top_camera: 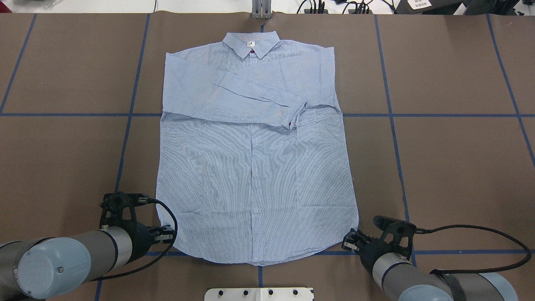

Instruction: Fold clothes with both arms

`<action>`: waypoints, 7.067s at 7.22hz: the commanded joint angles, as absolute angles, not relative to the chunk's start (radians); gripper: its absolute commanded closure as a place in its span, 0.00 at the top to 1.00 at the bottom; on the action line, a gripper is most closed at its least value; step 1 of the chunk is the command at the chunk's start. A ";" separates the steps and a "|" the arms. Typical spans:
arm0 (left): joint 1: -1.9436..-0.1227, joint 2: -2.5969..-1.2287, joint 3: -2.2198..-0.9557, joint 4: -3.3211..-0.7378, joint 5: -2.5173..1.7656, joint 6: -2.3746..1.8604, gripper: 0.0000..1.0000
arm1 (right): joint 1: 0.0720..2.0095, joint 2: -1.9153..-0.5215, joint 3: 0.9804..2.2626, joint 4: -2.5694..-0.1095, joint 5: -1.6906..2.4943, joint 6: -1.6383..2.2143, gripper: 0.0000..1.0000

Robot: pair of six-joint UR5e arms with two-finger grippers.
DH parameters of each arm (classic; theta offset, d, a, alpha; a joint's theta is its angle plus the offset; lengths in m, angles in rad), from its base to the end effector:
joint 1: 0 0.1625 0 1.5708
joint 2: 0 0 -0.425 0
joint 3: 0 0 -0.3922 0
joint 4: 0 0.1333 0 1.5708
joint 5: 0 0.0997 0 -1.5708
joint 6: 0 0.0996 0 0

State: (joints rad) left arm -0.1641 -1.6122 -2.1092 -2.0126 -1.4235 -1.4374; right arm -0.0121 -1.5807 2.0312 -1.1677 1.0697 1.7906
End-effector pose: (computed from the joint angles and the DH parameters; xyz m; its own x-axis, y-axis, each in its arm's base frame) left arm 0.4511 -0.2246 0.3387 0.5483 0.0426 -0.8352 0.2141 0.9583 0.1894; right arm -0.4824 -0.1753 0.3990 0.5648 0.1844 0.8044 -0.4862 0.8619 0.1438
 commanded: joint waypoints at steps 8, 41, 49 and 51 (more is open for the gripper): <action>-0.332 -1.529 -2.702 -1.627 -1.725 -1.384 0.00 | 0.120 -1.633 2.741 -1.715 1.303 1.787 0.00; -0.492 -1.695 -1.752 -2.433 -1.646 -1.075 0.95 | 0.808 -1.019 1.631 -1.233 1.753 1.173 1.00; -0.480 -1.677 -1.747 -2.488 -1.654 -1.098 0.00 | 0.807 -1.017 1.635 -1.232 1.755 1.173 1.00; -0.558 -1.669 -1.738 -2.487 -1.655 -0.966 0.00 | 0.807 -1.017 1.634 -1.230 1.756 1.173 1.00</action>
